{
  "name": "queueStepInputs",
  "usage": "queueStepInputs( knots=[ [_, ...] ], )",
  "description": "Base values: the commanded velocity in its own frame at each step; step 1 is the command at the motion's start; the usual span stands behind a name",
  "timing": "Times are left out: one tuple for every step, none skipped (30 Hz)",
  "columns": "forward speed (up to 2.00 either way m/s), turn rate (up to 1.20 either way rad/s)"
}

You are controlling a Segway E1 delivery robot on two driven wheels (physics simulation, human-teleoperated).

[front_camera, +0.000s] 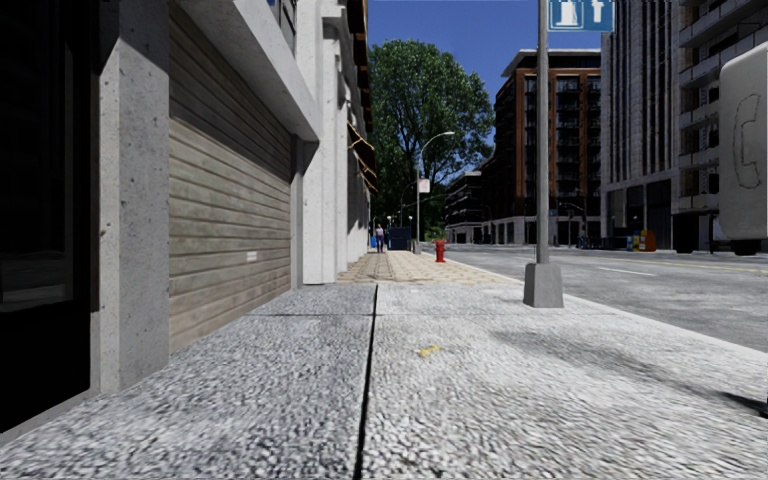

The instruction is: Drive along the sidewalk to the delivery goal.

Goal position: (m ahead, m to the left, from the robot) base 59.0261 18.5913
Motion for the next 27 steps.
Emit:
queueStepInputs(
  knots=[
    [2.00, 0.00],
    [2.00, 0.00],
    [2.00, 0.00],
    [2.00, 0.00],
    [2.00, 0.00],
    [2.00, 0.00],
    [2.00, 0.00],
    [2.00, 0.00],
    [2.00, 0.00],
    [2.00, 0.00],
    [2.00, 0.00],
    [2.00, 0.00],
    [2.00, 0.00],
    [2.00, 0.00],
    [2.00, 0.00],
    [2.00, 0.00],
    [2.00, 0.00],
    [2.00, 0.00],
    [2.00, 0.00],
    [2.00, 0.00],
    [2.00, 0.00],
    [2.00, 0.00],
    [2.00, 0.00],
    [2.00, 0.00],
    [2.00, 0.00],
    [2.00, 0.00],
    [2.00, 0.00]
  ],
)
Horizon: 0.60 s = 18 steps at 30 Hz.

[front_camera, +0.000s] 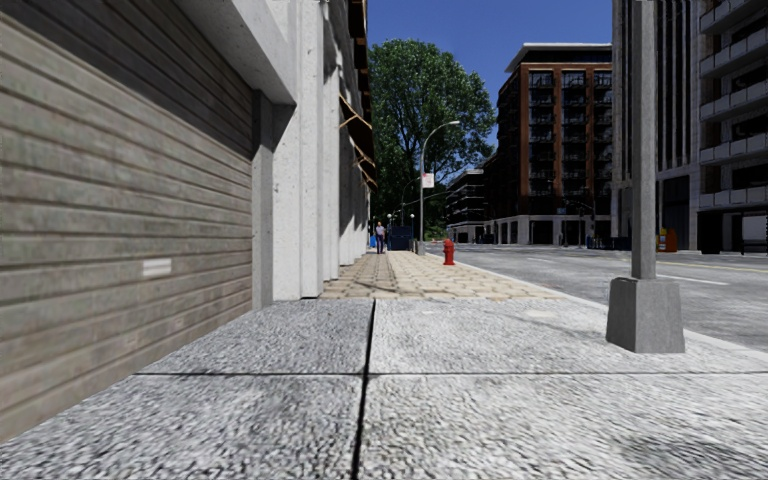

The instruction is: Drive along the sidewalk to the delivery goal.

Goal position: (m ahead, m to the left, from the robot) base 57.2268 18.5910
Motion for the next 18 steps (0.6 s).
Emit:
queueStepInputs(
  knots=[
    [2.00, 0.00],
    [2.00, 0.00],
    [2.00, 0.00],
    [2.00, 0.00],
    [2.00, 0.00],
    [2.00, 0.00],
    [2.00, 0.00],
    [2.00, 0.00],
    [2.00, 0.00],
    [2.00, 0.00],
    [2.00, 0.00],
    [2.00, 0.00],
    [2.00, 0.00],
    [2.00, 0.00],
    [2.00, 0.00],
    [2.00, 0.00],
    [2.00, -0.10],
    [2.00, -0.25]
  ],
)
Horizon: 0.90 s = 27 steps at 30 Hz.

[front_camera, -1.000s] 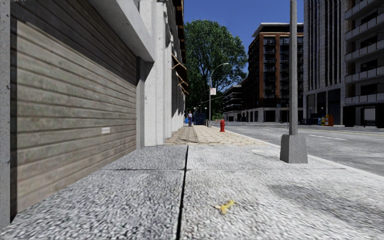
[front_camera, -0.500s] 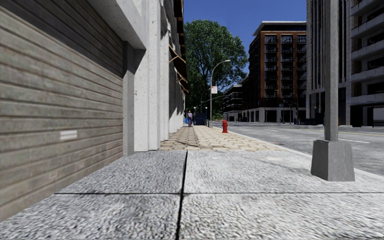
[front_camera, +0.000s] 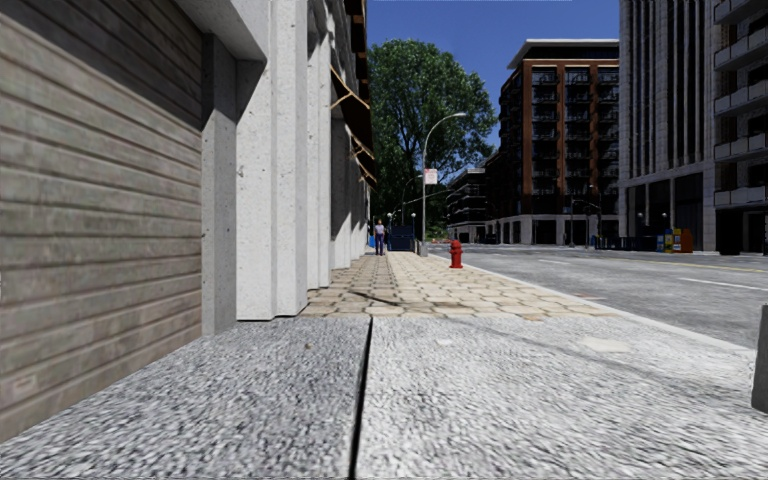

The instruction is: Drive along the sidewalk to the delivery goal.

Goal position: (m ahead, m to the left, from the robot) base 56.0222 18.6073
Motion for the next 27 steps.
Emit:
queueStepInputs(
  knots=[
    [2.00, -0.25],
    [2.00, -0.33],
    [2.00, -0.38],
    [2.00, -0.39],
    [2.00, -0.39],
    [2.00, -0.39],
    [2.00, -0.40],
    [2.00, -0.40],
    [2.00, -0.40],
    [2.00, -0.40],
    [2.00, -0.40],
    [2.00, -0.40],
    [2.00, -0.40],
    [2.00, -0.40],
    [2.00, -0.40],
    [2.00, -0.40],
    [2.00, -0.40],
    [2.00, -0.40],
    [2.00, -0.40],
    [2.00, -0.40],
    [2.00, -0.40],
    [2.00, -0.40],
    [2.00, -0.40],
    [2.00, -0.40],
    [2.00, -0.40],
    [2.00, -0.40],
    [2.00, -0.40]
  ],
)
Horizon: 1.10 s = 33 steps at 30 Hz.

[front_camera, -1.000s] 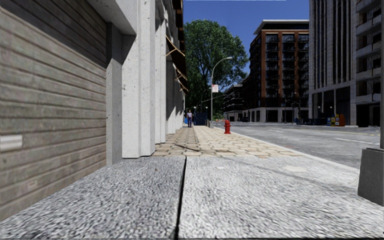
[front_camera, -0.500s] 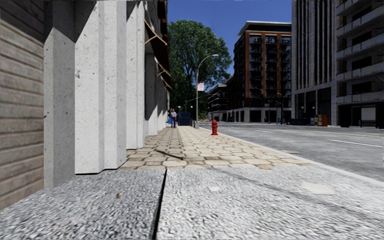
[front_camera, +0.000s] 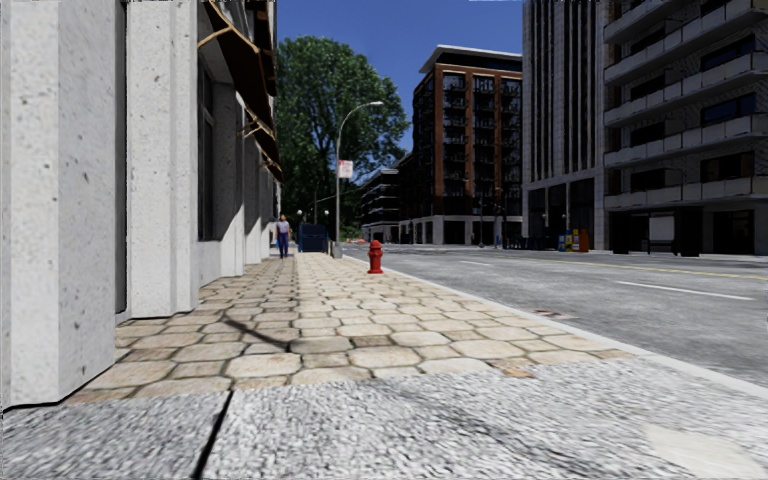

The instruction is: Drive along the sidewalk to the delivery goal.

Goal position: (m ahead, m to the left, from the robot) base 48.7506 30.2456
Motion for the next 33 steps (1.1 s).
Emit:
queueStepInputs(
  knots=[
    [2.00, -0.40],
    [2.00, -0.40],
    [2.00, -0.20],
    [2.00, -0.20],
    [2.00, 0.00],
    [2.00, 0.00],
    [2.00, 0.00],
    [2.00, 0.00],
    [2.00, 0.00],
    [2.00, 0.00],
    [2.00, 0.00],
    [2.00, 0.00],
    [2.00, 0.00],
    [2.00, 0.00],
    [2.00, 0.00],
    [2.00, 0.00],
    [2.00, 0.00],
    [2.00, 0.00],
    [2.00, 0.00],
    [2.00, 0.00],
    [2.00, 0.00],
    [2.00, 0.00],
    [2.00, 0.00],
    [2.00, 0.01],
    [2.00, 0.18],
    [2.00, 0.18],
    [2.00, 0.25],
    [2.00, 0.26],
    [2.00, 0.30],
    [2.00, 0.30],
    [2.00, 0.35],
    [2.00, 0.36],
    [2.00, 0.36]
  ],
)
